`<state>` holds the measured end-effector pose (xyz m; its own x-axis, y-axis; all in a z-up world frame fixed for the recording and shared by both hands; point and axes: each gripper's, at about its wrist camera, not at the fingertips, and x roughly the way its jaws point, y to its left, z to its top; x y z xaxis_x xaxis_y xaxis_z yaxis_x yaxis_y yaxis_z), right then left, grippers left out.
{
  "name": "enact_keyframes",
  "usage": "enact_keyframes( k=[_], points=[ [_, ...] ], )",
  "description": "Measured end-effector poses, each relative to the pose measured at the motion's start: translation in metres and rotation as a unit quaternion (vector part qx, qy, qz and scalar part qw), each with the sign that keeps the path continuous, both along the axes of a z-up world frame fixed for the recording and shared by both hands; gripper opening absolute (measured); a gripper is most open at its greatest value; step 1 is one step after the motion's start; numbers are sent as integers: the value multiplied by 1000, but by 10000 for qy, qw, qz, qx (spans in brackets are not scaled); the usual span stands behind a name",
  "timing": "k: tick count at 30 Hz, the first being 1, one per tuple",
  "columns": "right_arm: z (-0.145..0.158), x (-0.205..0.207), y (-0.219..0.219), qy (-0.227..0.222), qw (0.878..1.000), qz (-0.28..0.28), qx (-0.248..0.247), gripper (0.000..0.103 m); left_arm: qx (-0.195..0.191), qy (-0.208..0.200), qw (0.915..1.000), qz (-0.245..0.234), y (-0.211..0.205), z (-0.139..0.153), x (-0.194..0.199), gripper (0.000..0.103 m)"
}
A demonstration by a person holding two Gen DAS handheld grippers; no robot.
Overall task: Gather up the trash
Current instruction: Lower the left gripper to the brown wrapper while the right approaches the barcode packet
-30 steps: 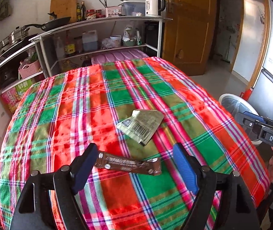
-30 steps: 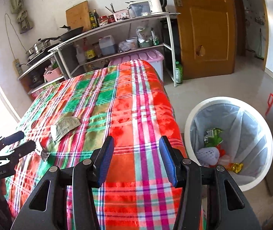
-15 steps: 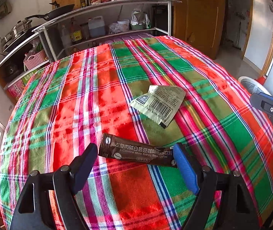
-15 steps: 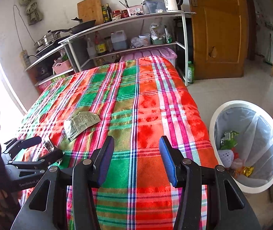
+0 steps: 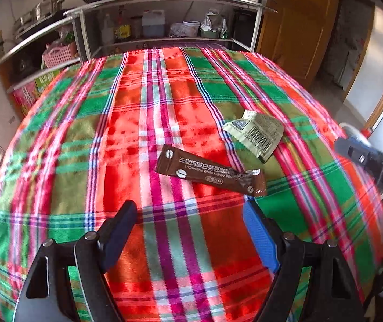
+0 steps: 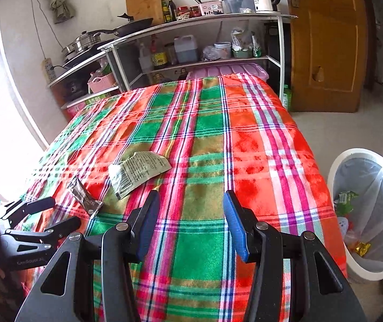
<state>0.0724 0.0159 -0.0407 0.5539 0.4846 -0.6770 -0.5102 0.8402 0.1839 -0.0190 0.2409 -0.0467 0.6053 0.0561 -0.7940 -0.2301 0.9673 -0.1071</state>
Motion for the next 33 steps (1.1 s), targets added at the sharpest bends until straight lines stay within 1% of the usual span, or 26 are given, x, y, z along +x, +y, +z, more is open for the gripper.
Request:
enact_keyframes(
  k=[1, 3, 6, 7, 9, 11, 12, 14, 17, 19, 20, 22, 25, 27, 33],
  points=[
    [0, 0, 3, 0, 10000, 26, -21, 50, -99, -60, 9999, 46, 1, 2, 1, 83],
    [-1, 2, 6, -15, 10000, 66, -52, 50, -144, -111, 9998, 120, 1, 4, 6, 83],
    [0, 7, 8, -3, 10000, 44, -87, 50, -333, -55, 9991, 263, 4, 0, 21, 83],
    [0, 9, 8, 11, 10000, 30, -89, 50, -409, 46, 9986, 340, 6, -3, 27, 83],
    [1, 13, 9, 30, 9999, 24, -93, 50, -220, 10, 9987, 451, 3, 0, 32, 83],
    [3, 15, 9, 30, 9999, 51, -107, 50, -40, 121, 9986, 507, 1, -5, 39, 83],
    [3, 16, 10, 20, 9999, 72, -133, 50, 118, 91, 9987, 496, -1, -6, 41, 83],
    [4, 17, 12, 2, 9998, 94, -165, 50, 329, 155, 9982, 483, -5, -8, 46, 82],
    [4, 20, 15, 49, 9998, 90, -188, 50, 345, 62, 9990, 284, -9, -7, 49, 74],
    [4, 22, 18, 74, 9997, 94, -206, 50, 405, 22, 9990, 208, -10, -6, 50, 64],
    [5, 23, 20, 73, 9996, 109, -234, 50, 411, 0, 9990, 193, -9, -5, 51, 60],
    [5, 24, 25, 56, 9994, 120, -334, 50, 386, -23, 9991, 170, -5, -4, 51, 47],
    [5, 27, 32, 83, 9989, 185, -424, 50, 365, -32, 9993, 88, -1, -2, 48, 36],
    [6, 28, 36, 94, 9985, 266, -466, 50, 299, -31, 9995, 36, 2, -1, 44, 34],
    [4, 30, 54, 203, 9975, 462, -492, 50, 318, -1, 9993, -198, 3, 1, 29, 34]
  ],
)
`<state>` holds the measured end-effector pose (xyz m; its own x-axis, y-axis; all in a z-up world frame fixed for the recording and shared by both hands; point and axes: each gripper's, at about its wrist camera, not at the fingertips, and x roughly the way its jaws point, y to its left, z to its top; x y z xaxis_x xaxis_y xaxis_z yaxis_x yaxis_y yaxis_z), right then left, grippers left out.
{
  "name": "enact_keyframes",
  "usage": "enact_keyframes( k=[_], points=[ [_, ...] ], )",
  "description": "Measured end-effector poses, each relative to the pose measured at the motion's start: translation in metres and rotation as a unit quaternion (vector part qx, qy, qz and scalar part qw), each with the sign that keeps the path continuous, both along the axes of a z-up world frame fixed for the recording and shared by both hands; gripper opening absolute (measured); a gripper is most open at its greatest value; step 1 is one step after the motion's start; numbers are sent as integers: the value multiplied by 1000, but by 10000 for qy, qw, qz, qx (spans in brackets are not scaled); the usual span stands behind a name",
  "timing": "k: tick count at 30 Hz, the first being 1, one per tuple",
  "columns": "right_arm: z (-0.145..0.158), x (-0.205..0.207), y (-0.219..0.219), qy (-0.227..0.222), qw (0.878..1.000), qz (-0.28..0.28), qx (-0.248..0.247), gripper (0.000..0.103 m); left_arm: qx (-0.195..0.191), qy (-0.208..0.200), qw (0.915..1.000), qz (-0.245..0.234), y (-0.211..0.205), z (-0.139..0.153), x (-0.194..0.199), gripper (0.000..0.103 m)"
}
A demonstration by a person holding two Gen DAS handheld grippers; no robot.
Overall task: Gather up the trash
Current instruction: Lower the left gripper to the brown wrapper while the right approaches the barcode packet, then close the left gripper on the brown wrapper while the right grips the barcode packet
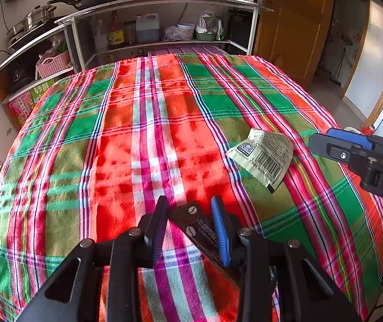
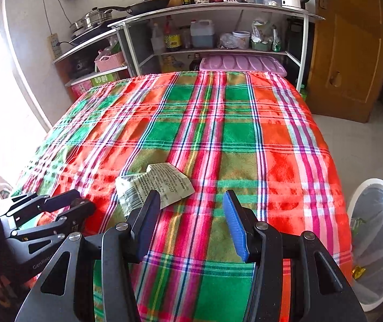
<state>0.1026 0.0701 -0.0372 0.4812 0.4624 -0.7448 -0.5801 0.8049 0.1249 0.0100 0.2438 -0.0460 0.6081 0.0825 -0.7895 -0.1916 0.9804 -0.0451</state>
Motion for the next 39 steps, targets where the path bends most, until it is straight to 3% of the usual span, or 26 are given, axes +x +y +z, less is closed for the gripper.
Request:
enact_keyframes(
  k=[5, 7, 13, 15, 17, 20, 27, 30, 33, 38, 39],
  points=[
    [-7, 2, 18, 159, 9998, 107, 28, 50, -53, -120, 9999, -49, 2, 7, -17, 34],
    [-9, 3, 24, 238, 9996, 119, 85, 50, -32, -114, 9999, 30, 6, 8, -21, 52],
    [-18, 11, 42, 416, 9991, 6, 122, 55, -291, -75, 9993, 199, 12, 4, -34, 80],
    [-23, 15, 47, 477, 9988, -28, 114, 58, -295, -39, 9992, 252, 10, 2, -33, 80],
    [-27, 19, 52, 488, 9988, -52, 82, 69, -245, 114, 9992, 307, 7, -4, -31, 80],
    [-27, 19, 57, 408, 9991, -42, -88, 71, 65, 112, 9995, 291, -1, -7, -31, 81],
    [-33, 10, 57, 215, 9988, -61, -427, 71, 83, 106, 9991, 401, -2, -7, -37, 81],
    [-36, -1, 61, -74, 9976, -49, -684, 67, 76, 94, 9990, 433, -1, -7, -38, 81],
    [-34, -2, 63, -66, 9976, -86, -681, 58, 96, 81, 9987, 491, -2, -7, -37, 81],
    [-31, -9, 66, -119, 9983, 126, -552, 19, 110, 33, 9985, 531, -2, -7, -38, 76],
    [-31, -10, 66, -77, 9986, 196, -479, 17, 94, 15, 9985, 542, -2, -7, -39, 72]
  ],
)
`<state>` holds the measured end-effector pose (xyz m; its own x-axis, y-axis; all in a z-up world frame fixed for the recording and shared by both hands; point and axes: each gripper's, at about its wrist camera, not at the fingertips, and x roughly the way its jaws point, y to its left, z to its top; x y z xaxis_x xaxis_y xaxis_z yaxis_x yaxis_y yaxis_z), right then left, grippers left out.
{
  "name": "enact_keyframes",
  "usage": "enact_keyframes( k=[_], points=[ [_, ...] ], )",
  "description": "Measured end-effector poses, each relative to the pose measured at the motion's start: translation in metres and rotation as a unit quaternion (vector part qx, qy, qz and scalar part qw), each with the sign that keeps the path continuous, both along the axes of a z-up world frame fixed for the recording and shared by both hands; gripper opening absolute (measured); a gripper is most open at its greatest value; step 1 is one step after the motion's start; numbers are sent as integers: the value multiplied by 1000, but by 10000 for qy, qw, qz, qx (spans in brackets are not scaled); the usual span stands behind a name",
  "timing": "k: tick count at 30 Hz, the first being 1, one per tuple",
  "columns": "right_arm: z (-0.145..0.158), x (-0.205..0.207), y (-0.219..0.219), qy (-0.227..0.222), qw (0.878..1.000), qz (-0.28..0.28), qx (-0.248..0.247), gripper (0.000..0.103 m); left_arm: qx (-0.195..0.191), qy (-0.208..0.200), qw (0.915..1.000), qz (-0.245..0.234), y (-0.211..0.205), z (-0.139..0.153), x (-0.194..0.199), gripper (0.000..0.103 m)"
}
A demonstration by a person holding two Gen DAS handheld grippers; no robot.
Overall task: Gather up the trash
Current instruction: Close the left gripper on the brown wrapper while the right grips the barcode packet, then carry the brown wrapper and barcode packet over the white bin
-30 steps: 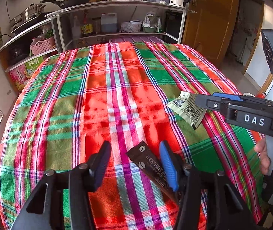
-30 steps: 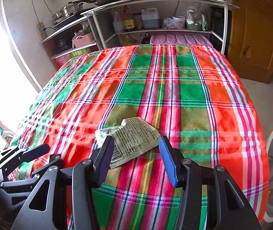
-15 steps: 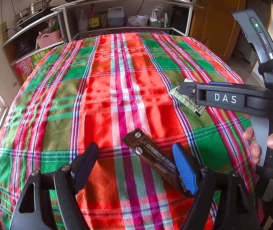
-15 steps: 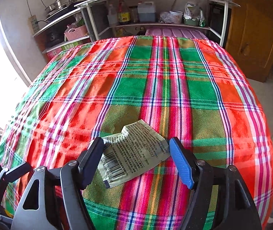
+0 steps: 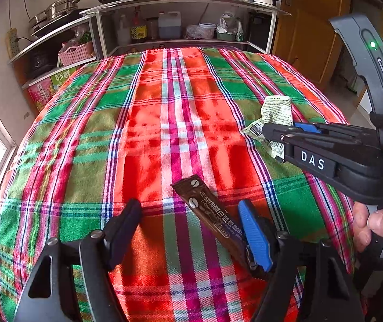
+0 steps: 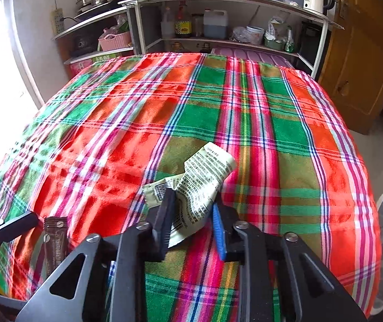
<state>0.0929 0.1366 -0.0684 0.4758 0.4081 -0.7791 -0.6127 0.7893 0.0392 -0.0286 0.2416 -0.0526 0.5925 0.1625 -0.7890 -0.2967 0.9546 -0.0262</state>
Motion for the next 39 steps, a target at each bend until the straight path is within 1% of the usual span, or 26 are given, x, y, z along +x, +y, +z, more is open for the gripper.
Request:
enact_keyframes(
  k=[2, 4, 5, 7, 8, 9, 15, 18, 20, 21, 30, 39],
  points=[
    [0, -1, -2, 125, 9997, 55, 215, 11, -1, -22, 10000, 18, -1, 1, 0, 66],
    [1, -1, -5, 255, 9986, 153, 439, 9, -5, -88, 10000, -13, -3, 1, -2, 54],
    [2, -2, -7, 305, 9979, 195, 546, 8, 20, -91, 9999, -38, -5, 2, -2, 52],
    [4, -5, -10, 350, 9964, 271, 718, 7, -7, -127, 9999, -84, -6, 3, -2, 37],
    [5, -7, -10, 352, 9961, 301, 754, 7, -46, -145, 9998, -95, -6, 3, -2, 35],
    [6, -9, -11, 318, 9960, 327, 764, 7, -66, -153, 9998, -117, -6, 4, -2, 30],
    [12, -18, -17, 183, 9957, 331, 843, 7, -211, -238, 9993, -191, -5, 5, -3, 20],
    [16, -22, -24, 173, 9949, 296, 952, 7, -251, -261, 9992, -190, -4, 6, -3, 18],
    [20, -22, -29, 143, 9946, 265, 991, 7, -255, -299, 9991, -182, -4, 7, -3, 14],
    [21, -23, -32, 123, 9945, 248, 1014, 7, -258, -314, 9990, -207, -5, 8, -4, 10],
    [33, -24, -59, 51, 9923, -24, 1234, 7, -216, -337, 9988, -276, -12, 11, -4, 10],
    [44, -30, -91, -89, 9909, -222, 1326, 7, -42, -563, 9968, -569, -35, 36, 2, 10]
  ],
)
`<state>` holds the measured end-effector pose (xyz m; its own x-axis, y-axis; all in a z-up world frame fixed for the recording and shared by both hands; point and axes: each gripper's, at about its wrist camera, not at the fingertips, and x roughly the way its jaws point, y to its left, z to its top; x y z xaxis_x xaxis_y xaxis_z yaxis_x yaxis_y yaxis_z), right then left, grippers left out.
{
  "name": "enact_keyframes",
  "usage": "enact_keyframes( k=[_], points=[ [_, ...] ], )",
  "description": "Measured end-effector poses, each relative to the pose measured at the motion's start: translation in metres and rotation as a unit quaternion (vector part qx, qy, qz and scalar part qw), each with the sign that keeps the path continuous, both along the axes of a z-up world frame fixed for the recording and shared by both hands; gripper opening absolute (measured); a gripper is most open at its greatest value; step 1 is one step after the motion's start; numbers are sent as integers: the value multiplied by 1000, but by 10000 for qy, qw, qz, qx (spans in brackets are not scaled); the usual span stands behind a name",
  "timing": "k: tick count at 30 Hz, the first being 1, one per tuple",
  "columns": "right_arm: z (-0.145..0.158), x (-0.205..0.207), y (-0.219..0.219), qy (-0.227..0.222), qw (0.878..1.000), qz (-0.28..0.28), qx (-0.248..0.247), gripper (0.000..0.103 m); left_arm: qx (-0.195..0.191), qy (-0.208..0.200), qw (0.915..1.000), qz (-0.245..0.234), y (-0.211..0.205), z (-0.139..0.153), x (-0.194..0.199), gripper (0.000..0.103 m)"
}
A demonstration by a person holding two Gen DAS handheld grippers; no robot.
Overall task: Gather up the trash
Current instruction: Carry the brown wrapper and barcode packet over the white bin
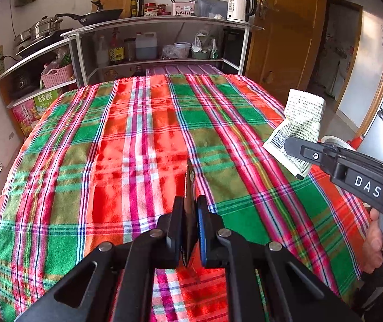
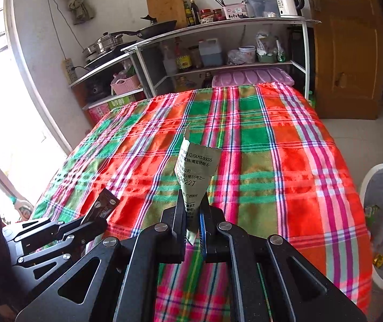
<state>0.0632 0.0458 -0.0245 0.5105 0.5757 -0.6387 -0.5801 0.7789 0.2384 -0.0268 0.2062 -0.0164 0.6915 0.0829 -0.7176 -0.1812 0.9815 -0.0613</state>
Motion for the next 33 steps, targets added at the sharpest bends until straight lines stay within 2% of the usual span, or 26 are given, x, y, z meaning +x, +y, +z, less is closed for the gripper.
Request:
enact_keyframes(
  k=[15, 26, 33],
  points=[
    [24, 0, -90, -238, 9955, -916, 12, 7, 60, -367, 9947, -954, -77, 32, 33, 10],
    [32, 3, -160, -302, 9863, -1619, 24, 7, 64, -515, 9854, -1619, -141, 49, 58, 10],
    [33, 6, -204, -285, 9776, -2085, -30, 7, 36, -477, 9776, -2050, -187, 49, 79, 11]
  ],
)
